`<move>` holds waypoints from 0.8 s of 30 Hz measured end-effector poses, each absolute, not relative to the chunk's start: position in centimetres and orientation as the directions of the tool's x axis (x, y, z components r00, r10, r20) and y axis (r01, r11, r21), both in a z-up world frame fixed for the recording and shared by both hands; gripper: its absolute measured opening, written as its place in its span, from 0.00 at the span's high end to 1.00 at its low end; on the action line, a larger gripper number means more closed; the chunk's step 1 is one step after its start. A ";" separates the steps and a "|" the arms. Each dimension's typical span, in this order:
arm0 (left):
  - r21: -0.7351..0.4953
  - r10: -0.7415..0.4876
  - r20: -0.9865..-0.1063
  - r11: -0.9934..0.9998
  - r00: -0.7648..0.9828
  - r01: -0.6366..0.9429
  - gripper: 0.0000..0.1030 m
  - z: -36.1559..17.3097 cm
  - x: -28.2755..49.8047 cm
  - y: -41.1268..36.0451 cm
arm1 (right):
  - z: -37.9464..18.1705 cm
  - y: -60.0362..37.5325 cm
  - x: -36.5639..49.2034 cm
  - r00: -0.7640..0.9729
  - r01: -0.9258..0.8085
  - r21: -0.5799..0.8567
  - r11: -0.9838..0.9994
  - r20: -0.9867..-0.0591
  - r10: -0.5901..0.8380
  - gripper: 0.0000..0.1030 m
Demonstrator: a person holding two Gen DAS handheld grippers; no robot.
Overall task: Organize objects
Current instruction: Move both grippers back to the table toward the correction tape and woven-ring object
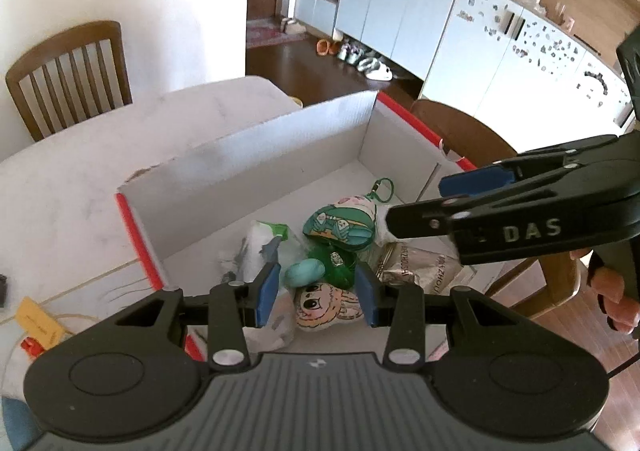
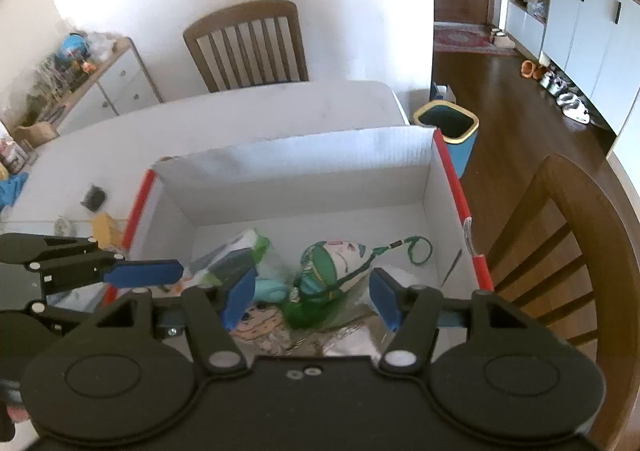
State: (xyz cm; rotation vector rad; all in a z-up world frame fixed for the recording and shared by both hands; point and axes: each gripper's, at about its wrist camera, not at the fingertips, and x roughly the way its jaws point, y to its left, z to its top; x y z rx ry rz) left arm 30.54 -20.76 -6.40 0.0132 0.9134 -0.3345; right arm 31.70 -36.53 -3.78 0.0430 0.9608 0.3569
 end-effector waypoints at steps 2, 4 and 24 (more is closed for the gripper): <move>-0.142 -0.286 -0.767 0.949 0.575 0.282 0.61 -5.7 29.9 -20.2 | -3.1 -36.6 30.9 0.528 -0.284 0.200 0.938 -0.784 0.327 0.37; -0.148 -0.290 -0.759 0.949 0.584 0.278 0.61 -5.1 29.2 -19.7 | -2.5 -36.6 30.1 0.539 -0.290 0.203 0.935 -0.773 0.335 0.35; -0.180 -0.345 -0.671 0.934 0.656 0.308 0.34 -1.0 22.7 -14.6 | 1.1 -33.7 22.5 0.654 -0.282 0.212 0.936 -0.671 0.349 0.13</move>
